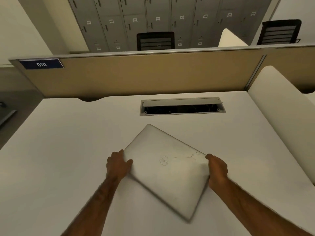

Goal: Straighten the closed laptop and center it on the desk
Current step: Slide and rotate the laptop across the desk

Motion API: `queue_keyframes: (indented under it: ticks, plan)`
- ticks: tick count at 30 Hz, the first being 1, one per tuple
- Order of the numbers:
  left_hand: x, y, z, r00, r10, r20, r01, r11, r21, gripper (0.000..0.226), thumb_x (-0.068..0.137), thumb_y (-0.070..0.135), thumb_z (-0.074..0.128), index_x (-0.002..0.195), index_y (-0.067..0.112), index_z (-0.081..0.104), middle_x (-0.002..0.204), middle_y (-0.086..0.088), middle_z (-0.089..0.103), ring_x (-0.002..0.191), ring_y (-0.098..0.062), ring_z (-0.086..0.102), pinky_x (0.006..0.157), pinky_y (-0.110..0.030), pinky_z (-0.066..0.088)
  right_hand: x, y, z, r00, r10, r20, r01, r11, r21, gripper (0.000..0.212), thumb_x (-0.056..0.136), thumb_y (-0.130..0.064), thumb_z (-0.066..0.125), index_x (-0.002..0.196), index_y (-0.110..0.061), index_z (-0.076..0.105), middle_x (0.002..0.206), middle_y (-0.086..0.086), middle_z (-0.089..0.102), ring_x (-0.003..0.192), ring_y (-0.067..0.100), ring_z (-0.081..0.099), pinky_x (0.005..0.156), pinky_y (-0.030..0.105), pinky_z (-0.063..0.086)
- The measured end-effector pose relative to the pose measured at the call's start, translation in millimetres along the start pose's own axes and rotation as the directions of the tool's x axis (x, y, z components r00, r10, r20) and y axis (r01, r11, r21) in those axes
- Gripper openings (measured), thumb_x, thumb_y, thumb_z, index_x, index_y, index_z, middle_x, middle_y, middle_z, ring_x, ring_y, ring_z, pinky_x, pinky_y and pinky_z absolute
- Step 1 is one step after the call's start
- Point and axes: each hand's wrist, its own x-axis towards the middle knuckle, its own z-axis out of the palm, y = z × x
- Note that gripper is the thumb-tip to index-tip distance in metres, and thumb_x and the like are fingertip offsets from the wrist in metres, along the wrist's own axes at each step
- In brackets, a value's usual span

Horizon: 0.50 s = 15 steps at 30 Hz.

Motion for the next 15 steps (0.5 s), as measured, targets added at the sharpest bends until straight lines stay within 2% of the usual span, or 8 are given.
queue_keyframes:
  ticks: [2, 5, 7, 9, 12, 14, 15]
  plan:
    - [-4, -5, 1, 1.0, -0.012, -0.015, 0.012, 1.0, -0.007, 0.058, 0.087, 0.04, 0.059, 0.138, 0.015, 0.049, 0.133, -0.015, 0.053, 0.122, -0.038, 0.05, 0.101, -0.044, 0.045, 5, -4, -1, 0.999, -0.012, 0.035, 0.011, 1.0, 0.015, 0.03, 0.079, -0.027, 0.07, 0.102, -0.008, 0.072, 0.128, 0.012, 0.068, 0.126, 0.036, 0.059, 0.109, 0.052, 0.05]
    - [1, -6, -3, 0.999, -0.021, -0.036, 0.018, 0.996, -0.082, 0.049, 0.084, 0.026, 0.056, 0.131, 0.013, 0.057, 0.126, -0.015, 0.059, 0.117, -0.038, 0.053, 0.096, -0.043, 0.048, 2, 1, -5, 0.995, -0.05, 0.091, 0.045, 0.997, 0.058, 0.045, 0.084, -0.022, 0.072, 0.128, -0.02, 0.065, 0.133, 0.004, 0.055, 0.12, 0.026, 0.059, 0.11, 0.043, 0.047]
    - [8, -2, -7, 0.999, -0.019, -0.032, 0.015, 0.992, -0.126, 0.043, 0.081, 0.021, 0.055, 0.123, 0.011, 0.063, 0.12, -0.015, 0.062, 0.112, -0.038, 0.057, 0.093, -0.043, 0.051, -2, 11, -12, 0.993, -0.057, 0.1, 0.051, 0.997, 0.061, 0.013, 0.091, -0.014, 0.067, 0.101, -0.021, 0.062, 0.121, 0.008, 0.051, 0.102, 0.025, 0.057, 0.099, 0.04, 0.046]
    - [13, 3, -10, 1.0, 0.004, -0.018, -0.007, 0.983, -0.185, 0.034, 0.079, 0.016, 0.053, 0.108, 0.009, 0.068, 0.107, -0.014, 0.066, 0.101, -0.036, 0.062, 0.086, -0.041, 0.055, -6, 27, -16, 0.995, -0.029, 0.1, 0.026, 0.999, 0.032, 0.012, 0.092, -0.01, 0.064, 0.086, -0.014, 0.055, 0.106, 0.013, 0.055, 0.092, 0.028, 0.054, 0.084, 0.042, 0.045]
    - [16, 10, -13, 1.0, 0.003, 0.002, -0.002, 0.932, -0.362, 0.016, 0.072, 0.013, 0.048, 0.078, 0.008, 0.061, 0.08, -0.008, 0.06, 0.075, -0.023, 0.056, 0.069, -0.034, 0.045, -15, 47, -14, 0.996, -0.015, 0.092, 0.015, 1.0, -0.002, 0.009, 0.091, -0.009, 0.065, 0.086, -0.003, 0.061, 0.1, 0.019, 0.064, 0.086, 0.033, 0.06, 0.075, 0.042, 0.047]
    - [15, 13, -16, 1.0, -0.007, 0.007, 0.009, 0.902, -0.431, 0.013, 0.072, 0.01, 0.047, 0.075, 0.011, 0.06, 0.074, -0.007, 0.054, 0.069, -0.02, 0.047, 0.066, -0.032, 0.037, -18, 51, -8, 0.998, -0.026, 0.063, 0.027, 0.999, -0.025, 0.021, 0.089, -0.015, 0.068, 0.1, 0.004, 0.067, 0.111, 0.025, 0.069, 0.099, 0.044, 0.067, 0.083, 0.047, 0.054]
    - [14, 13, -16, 1.0, -0.012, 0.008, 0.015, 0.898, -0.441, 0.014, 0.073, 0.007, 0.047, 0.075, 0.006, 0.061, 0.072, -0.007, 0.052, 0.069, -0.02, 0.045, 0.065, -0.032, 0.036, -20, 49, -5, 0.999, -0.023, 0.042, 0.024, 0.999, -0.045, 0.031, 0.088, -0.02, 0.069, 0.106, 0.006, 0.067, 0.117, 0.027, 0.068, 0.106, 0.047, 0.067, 0.089, 0.052, 0.055]
